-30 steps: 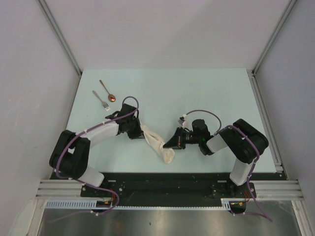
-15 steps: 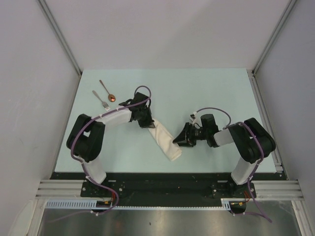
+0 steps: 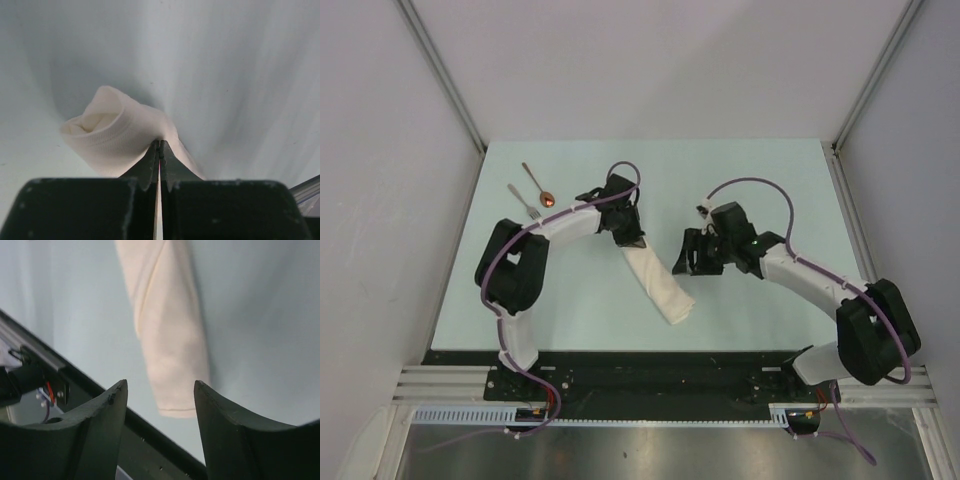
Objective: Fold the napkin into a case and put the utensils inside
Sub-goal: Turn over the smaller rectangle folded napkin at the center of the board, then smooth out the smaller rectangle-folded napkin at the center of the board.
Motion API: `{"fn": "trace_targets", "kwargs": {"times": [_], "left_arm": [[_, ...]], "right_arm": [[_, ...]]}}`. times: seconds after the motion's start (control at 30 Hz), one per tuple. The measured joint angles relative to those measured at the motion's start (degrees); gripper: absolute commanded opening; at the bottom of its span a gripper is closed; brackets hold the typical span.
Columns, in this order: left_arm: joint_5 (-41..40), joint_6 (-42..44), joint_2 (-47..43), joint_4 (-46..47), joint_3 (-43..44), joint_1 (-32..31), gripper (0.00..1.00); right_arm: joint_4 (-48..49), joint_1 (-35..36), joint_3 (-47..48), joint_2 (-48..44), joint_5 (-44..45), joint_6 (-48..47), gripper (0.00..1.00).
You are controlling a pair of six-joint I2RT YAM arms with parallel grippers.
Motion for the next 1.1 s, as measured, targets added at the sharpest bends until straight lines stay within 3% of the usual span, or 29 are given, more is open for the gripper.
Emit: {"fn": "trace_targets", "kwargs": {"times": [0.1, 0.2, 0.33, 0.6, 0.73, 0.77, 0.83, 1.0, 1.1], "left_arm": [[0.4, 0.9, 0.6, -0.7, 0.7, 0.0, 0.00], [1.6, 1.6, 2.5, -0.4, 1.6, 0.0, 0.00], [3.2, 2.0, 4.7, -0.1, 1.6, 0.0, 0.00], [5.2, 3.5, 7.4, -0.5, 4.2, 0.0, 0.02], [5.5, 6.3, 7.4, -2.0, 6.1, 0.0, 0.23], [5.6, 6.9, 7.1, -2.5, 6.5, 0.1, 0.23], [6.1, 8.0, 5.7, -3.7, 6.6, 0.5, 0.23], [8.4, 9.6, 0.3, -5.0, 5.2, 3.2, 0.08], [10.0, 10.1, -2.0, -4.7, 3.6, 6.0, 0.05]], "right_arm": [[-0.4, 6.3, -0.8, -0.1, 0.3, 1.6, 0.50], [2.4, 11.5, -3.4, -0.1, -0.4, 4.2, 0.36], [6.4, 12.5, -7.3, 0.7, -0.3, 6.5, 0.24], [12.1, 10.0, -12.9, 6.2, 1.1, 6.9, 0.23], [11.8, 9.9, -12.8, 5.7, 1.6, 6.5, 0.24], [11.2, 10.0, -12.6, 5.3, 1.8, 6.4, 0.24], [9.4, 10.0, -11.9, 4.0, 2.4, 6.2, 0.25], [7.9, 10.1, -9.6, 1.7, 2.8, 6.1, 0.26], [8.4, 10.6, -8.3, 1.7, 2.2, 6.3, 0.26]]}}
